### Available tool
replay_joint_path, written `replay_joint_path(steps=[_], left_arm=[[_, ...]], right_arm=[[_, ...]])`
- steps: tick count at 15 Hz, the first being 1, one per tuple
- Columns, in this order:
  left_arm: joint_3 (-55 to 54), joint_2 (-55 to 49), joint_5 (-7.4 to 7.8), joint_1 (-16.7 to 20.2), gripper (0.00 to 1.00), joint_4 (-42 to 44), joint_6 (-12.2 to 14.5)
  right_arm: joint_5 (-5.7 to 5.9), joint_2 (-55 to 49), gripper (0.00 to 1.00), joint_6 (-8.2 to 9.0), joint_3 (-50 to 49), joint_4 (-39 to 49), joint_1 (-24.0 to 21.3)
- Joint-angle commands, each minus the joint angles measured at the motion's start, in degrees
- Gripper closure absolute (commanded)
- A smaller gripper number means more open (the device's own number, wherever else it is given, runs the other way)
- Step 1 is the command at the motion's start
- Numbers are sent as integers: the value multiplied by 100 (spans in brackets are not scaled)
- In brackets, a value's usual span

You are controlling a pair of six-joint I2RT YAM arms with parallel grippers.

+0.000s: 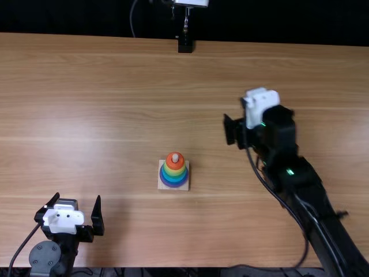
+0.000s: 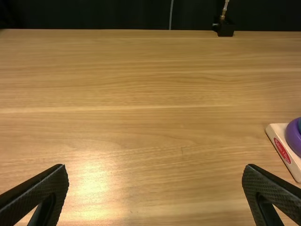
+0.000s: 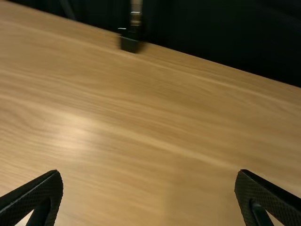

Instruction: Build the Hanoi tower: stack the rings onto the peg from bottom to top in this color order: purple, dark blue, light blue, dark green, light green, yellow, orange.

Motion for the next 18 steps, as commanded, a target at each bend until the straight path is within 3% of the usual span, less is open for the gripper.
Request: replay_joint_path(steps=[1, 6, 8, 9, 10, 11, 12, 13, 14, 16, 17, 18], left_arm=[[-628, -67, -29, 25, 0, -431, 52], [-628, -67, -29, 25, 0, -431, 41], [-628, -67, -29, 25, 0, -431, 52], [-628, -67, -29, 25, 0, -431, 41], [-628, -67, -29, 25, 0, -431, 41], [-628, -67, -29, 25, 0, -431, 41], [-628, -67, -29, 25, 0, -431, 41], [-628, -67, -29, 25, 0, -431, 41], [-628, -67, -29, 25, 0, -431, 41], [-628, -67, -29, 25, 0, -431, 41], [-628, -67, -29, 25, 0, -431, 41], [-628, -67, -29, 25, 0, -431, 41]], right_arm=[[-22, -1174, 0, 14, -459, 335, -354], [-127, -3424, 0, -17, -2480, 482, -1058], [-138, -4689, 0, -38, -2999, 419, -1119], [-307, -5401, 0, -38, -3254, 398, -1128], [-718, -5937, 0, -28, -3500, 387, -1137], [-1266, -6350, 0, -7, -3649, 387, -1137], [-1414, -6649, 0, 14, -3869, 377, -1137], [-1361, -6975, 0, 25, -4203, 387, -1137], [-1129, -7238, 0, 35, -4484, 387, -1137], [-359, -7467, 0, 35, -4827, 377, -1128], [-222, -7590, 0, 35, -5046, 387, -1128], [-212, -7853, 0, 25, -5240, 398, -1128]])
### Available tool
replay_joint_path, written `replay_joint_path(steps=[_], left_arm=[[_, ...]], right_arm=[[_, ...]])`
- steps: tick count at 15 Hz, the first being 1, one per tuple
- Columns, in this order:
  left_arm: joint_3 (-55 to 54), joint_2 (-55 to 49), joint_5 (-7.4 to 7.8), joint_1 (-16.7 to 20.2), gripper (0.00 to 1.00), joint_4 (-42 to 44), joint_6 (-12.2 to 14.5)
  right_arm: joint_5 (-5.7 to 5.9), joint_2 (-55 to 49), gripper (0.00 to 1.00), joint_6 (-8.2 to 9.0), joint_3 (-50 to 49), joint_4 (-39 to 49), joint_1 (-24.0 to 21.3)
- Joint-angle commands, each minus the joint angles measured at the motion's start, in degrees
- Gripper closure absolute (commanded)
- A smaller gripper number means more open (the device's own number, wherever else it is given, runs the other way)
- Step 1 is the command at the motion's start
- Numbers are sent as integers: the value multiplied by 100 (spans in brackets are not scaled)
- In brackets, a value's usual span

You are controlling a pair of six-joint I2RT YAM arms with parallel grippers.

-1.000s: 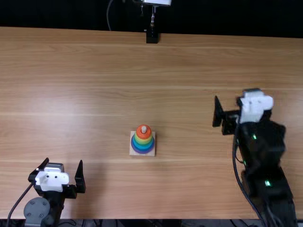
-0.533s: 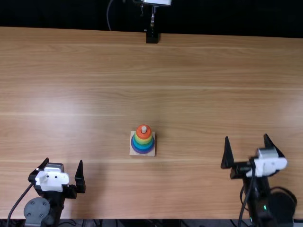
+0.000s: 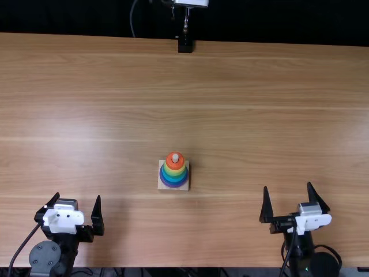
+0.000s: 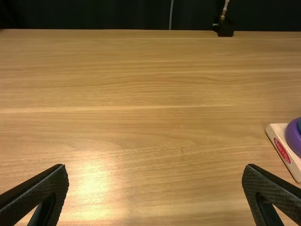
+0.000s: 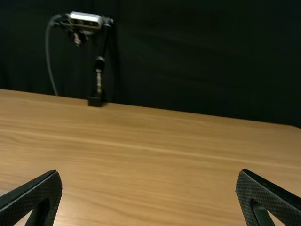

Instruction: Build the Hanoi tower: stack the rings onto the peg from bottom to top in this color order: purple, dark blue, light blue, dark green, light green, yellow, orange.

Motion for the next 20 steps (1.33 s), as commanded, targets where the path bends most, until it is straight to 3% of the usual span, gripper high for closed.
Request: replay_joint_path(steps=[1, 13, 14, 15, 16, 20], left_arm=[[-628, -69, -29, 27, 0, -431, 52], [-628, -69, -29, 27, 0, -431, 41], [-628, -69, -29, 27, 0, -431, 41], [-628, -69, -29, 27, 0, -431, 41], [-628, -69, -29, 27, 0, -431, 41], [-628, -69, -29, 27, 0, -431, 41]], right_arm=[[243, -322, 0, 20, -196, 42, -63], [285, -322, 0, 31, -521, 31, -37], [412, -322, 0, 31, -521, 42, -2], [760, -322, 0, 20, -512, 31, 24], [1013, -322, 0, 20, -521, 31, 24], [1055, -322, 0, 20, -521, 21, 24]])
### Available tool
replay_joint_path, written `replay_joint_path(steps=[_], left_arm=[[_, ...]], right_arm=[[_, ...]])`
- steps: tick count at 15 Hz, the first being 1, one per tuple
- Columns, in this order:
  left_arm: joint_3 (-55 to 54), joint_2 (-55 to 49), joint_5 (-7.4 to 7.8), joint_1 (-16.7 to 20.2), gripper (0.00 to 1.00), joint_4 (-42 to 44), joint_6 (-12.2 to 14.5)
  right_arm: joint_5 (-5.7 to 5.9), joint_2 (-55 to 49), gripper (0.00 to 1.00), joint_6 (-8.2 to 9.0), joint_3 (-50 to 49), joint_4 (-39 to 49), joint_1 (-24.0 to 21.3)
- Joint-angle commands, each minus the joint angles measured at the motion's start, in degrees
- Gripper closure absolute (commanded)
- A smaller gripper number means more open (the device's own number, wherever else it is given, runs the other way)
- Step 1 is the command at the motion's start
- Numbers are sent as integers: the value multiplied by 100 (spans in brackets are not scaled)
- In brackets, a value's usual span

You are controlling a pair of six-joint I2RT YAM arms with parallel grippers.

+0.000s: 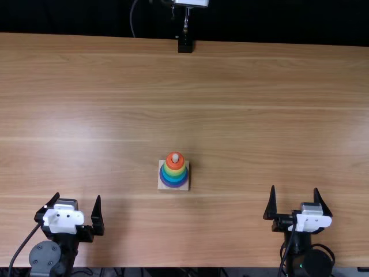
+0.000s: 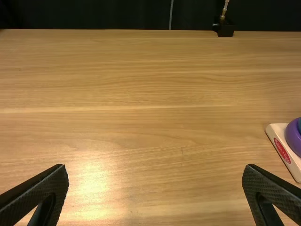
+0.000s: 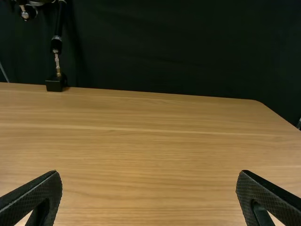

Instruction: Build the Hanoi tower: stack the rings onto the peg from bottom to top in this color order: purple, dark blue, light blue, dark green, light green, yellow, orange.

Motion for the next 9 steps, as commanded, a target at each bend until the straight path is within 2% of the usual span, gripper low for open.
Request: replay_joint_path(steps=[1, 9], left_arm=[[-628, -67, -31, 25, 0, -431, 50], [-628, -67, -31, 25, 0, -431, 50]], right_arm=[[141, -69, 0, 23, -22, 14, 22], [120, -69, 0, 23, -31, 25, 13]])
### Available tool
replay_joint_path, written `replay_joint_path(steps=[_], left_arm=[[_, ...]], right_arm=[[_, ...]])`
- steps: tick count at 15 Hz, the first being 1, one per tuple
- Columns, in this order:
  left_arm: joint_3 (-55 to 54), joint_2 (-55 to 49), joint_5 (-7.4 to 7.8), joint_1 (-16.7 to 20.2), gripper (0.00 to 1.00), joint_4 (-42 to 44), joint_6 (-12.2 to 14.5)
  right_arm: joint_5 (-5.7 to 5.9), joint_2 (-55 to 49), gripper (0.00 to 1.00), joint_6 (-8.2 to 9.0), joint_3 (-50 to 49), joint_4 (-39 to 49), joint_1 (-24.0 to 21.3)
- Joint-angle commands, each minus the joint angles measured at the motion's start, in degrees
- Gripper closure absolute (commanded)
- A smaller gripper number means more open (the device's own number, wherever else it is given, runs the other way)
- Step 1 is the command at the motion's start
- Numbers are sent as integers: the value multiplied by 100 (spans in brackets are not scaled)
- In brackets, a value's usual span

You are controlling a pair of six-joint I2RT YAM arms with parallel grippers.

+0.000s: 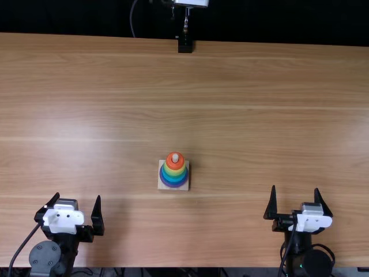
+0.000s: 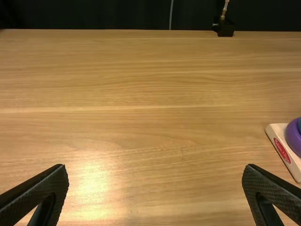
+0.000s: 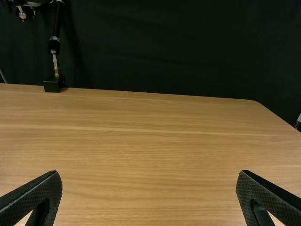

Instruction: Build the Hanoi tower: stack the rings onto the peg from bottom to top in this color order: purple, dark blue, light blue, dark green, light green, yellow, orange.

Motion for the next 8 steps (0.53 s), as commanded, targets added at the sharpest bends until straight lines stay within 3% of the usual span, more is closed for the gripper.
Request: replay_joint_path(steps=[1, 4, 6, 8], left_arm=[[-628, -67, -31, 25, 0, -431, 41], [-628, -67, -31, 25, 0, -431, 41], [-628, -67, -31, 25, 0, -431, 41], [-628, -67, -31, 25, 0, -431, 52]], right_arm=[[73, -71, 0, 23, -31, 16, 18], [83, -71, 0, 33, -31, -237, 18], [62, -71, 0, 23, -40, -1482, 18], [52, -71, 0, 2, -40, -1914, 18]])
